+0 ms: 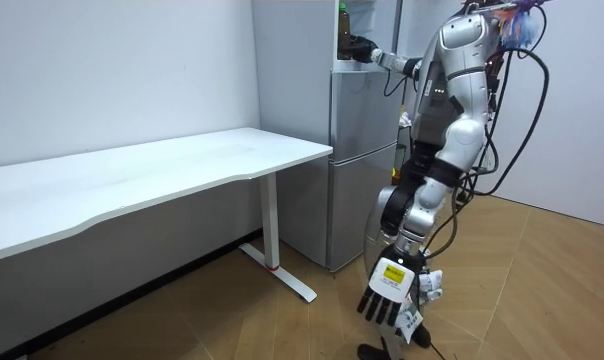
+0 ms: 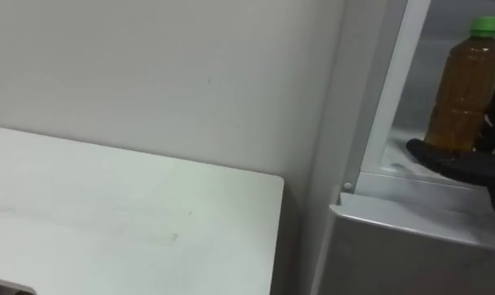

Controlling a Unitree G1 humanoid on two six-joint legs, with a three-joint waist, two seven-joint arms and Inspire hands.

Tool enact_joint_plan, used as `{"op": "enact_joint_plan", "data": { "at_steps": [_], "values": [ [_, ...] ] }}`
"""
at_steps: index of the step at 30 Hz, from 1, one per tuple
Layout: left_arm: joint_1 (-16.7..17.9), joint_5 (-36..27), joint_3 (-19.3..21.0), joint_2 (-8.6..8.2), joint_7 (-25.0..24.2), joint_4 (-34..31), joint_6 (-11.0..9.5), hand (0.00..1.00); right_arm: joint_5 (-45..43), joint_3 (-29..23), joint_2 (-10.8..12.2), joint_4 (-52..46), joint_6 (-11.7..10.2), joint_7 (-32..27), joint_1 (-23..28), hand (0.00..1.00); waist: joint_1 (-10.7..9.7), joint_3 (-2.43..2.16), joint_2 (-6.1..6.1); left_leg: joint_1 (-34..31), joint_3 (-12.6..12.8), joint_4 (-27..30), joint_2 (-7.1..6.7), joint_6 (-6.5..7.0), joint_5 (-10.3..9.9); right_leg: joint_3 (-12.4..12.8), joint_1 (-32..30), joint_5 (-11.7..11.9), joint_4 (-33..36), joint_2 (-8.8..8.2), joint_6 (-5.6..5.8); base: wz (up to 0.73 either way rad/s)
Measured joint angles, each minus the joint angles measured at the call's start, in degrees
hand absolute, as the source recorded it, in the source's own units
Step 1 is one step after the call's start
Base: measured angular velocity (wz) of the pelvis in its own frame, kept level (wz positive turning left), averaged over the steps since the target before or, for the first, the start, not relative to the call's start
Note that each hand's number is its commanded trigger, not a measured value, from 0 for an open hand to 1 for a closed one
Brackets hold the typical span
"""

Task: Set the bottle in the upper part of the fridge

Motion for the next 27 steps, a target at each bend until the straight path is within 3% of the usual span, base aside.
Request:
{"op": "enact_joint_plan", "data": {
  "at_steps": [10,16,22,25,27],
  "values": [
    [0.06,-0.11,-0.03,-1.37,0.03,-0.17,-0.37,0.0,2.32,-0.02,0.32,-1.9,-0.12,-0.11,0.41,0.0,-1.62,0.21,0.18,0.0,0.14,-0.46,0.02,0.01,0.0,0.4,-0.15,-0.11,-0.11,-0.04,0.15,0.0],
    [0.14,-0.67,-0.11,-1.62,0.03,-0.14,-0.4,0.0,3.31,0.03,0.32,-5.83,0.2,-3.63,1.4,0.0,-1.67,0.27,0.31,-0.07,0.86,-1.0,-0.03,0.01,0.01,1.18,-0.83,-0.13,0.01,-0.02,0.19,-0.07],
    [0.24,-1.71,-0.12,-1.87,0.05,0.14,-0.95,0.0,1.11,-0.01,0.75,-13.76,0.19,-9.15,5.55,0.0,-2.37,0.72,0.98,-0.11,1.05,-1.11,-0.31,0.02,0.0,1.43,-0.93,-0.12,0.11,-0.02,0.21,-0.01],
    [0.27,-1.51,-0.1,-2.36,0.07,0.12,-1.05,0.0,-3.01,-0.24,2.76,-18.07,0.26,-11.61,7.35,0.0,-3.05,0.81,1.48,-0.13,1.41,-1.2,-0.2,0.0,-0.08,1.44,-1.16,-0.12,0.26,-0.05,0.21,-0.03],
    [0.11,-1.34,-0.08,-2.97,0.15,0.1,-1.11,0.0,-7.39,-0.37,4.34,-21.4,0.31,-13.31,8.92,0.0,-3.87,0.62,2.18,-0.24,1.47,-1.22,-0.19,0.0,-0.08,1.46,-1.52,-0.12,0.48,-0.08,0.22,-0.02]
  ]
}}
